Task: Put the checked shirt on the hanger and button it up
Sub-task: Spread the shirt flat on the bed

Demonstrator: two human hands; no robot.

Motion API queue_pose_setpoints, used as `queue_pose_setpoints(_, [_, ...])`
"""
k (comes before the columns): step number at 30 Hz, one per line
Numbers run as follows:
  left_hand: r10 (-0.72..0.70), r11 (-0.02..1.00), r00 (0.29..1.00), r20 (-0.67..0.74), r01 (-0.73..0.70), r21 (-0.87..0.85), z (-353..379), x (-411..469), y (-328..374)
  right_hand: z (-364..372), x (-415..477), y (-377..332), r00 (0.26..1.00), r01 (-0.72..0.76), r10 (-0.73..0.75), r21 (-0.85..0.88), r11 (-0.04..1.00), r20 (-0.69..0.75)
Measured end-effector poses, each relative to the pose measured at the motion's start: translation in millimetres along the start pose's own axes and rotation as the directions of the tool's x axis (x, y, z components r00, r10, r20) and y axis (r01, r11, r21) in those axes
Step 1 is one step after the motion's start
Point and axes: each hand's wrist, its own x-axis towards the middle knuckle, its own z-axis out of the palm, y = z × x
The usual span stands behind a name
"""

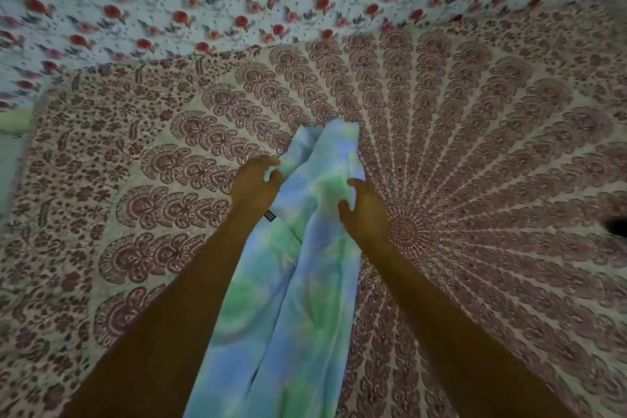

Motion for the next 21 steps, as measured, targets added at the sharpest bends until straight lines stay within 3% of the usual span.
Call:
queue_pose_setpoints(3, [-0.095, 0.991, 0.995, 0.023, 0.092, 0.093, 21, 31, -14, 18, 29, 13, 0.992, -0.085, 0.081, -0.044, 0.995, -0.095])
queue_pose_setpoints(6, [-0.188, 0.976, 0.980, 0.065, 0.180, 0.121, 39, 50, -25, 38, 42, 24, 0.970, -0.220, 0.225, 0.055, 0.974, -0.097])
queue_pose_setpoints(11, [-0.169, 0.985, 0.977, 0.128, 0.164, 0.047, 51, 58, -30, 48, 55, 36, 0.955, -0.270, 0.272, 0.034, 0.962, -0.119])
queue_pose_setpoints(14, [-0.158, 0.987, 0.976, 0.149, 0.154, 0.038, 44, 55, -23, 40, 53, 39, 0.949, -0.262, 0.285, 0.165, 0.951, -0.132])
queue_pose_setpoints(21, [-0.195, 0.890, 0.971, 0.138, 0.234, -0.391, -15, 25, 22, -22, 23, 14, 0.912, -0.225, 0.367, 0.526, 0.820, -0.184])
